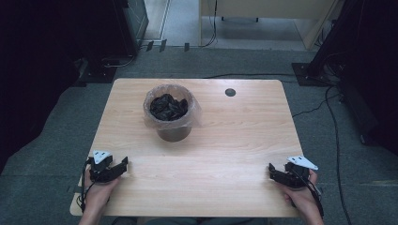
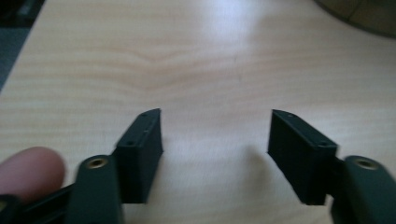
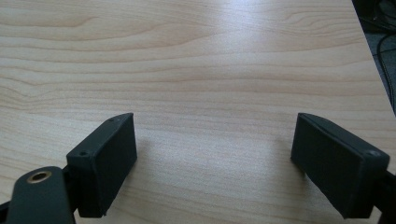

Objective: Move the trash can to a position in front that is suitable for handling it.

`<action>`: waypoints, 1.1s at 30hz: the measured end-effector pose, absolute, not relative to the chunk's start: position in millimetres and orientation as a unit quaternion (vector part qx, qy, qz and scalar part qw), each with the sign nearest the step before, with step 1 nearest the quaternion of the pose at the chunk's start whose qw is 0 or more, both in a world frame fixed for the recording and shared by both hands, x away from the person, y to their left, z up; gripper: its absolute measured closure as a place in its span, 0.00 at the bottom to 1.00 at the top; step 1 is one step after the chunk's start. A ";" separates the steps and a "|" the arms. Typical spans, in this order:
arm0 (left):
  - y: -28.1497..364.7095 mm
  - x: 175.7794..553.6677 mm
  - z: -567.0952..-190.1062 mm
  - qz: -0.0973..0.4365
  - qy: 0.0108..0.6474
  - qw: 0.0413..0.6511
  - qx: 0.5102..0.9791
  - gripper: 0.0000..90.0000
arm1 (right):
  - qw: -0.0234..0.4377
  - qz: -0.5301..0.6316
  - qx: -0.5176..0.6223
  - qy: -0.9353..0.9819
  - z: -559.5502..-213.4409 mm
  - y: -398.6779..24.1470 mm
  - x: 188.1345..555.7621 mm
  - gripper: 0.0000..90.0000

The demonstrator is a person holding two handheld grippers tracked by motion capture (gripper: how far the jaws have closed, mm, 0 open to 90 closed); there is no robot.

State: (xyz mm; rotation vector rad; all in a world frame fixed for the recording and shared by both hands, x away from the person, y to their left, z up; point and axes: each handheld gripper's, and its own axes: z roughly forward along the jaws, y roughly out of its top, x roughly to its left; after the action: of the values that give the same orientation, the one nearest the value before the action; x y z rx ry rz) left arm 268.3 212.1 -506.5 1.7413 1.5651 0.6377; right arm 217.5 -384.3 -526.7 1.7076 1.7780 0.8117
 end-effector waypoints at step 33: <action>126.4 386.0 -467.0 0.261 0.603 0.411 0.632 0.90 | 0.323 0.387 0.597 0.624 -477.0 -337.7 242.1 0.51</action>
State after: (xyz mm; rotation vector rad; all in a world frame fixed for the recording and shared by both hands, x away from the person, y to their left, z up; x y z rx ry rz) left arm 386.0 126.4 -467.0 1.5909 1.5183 0.6559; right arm 242.1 -337.7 -477.0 1.5655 1.6386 1.0156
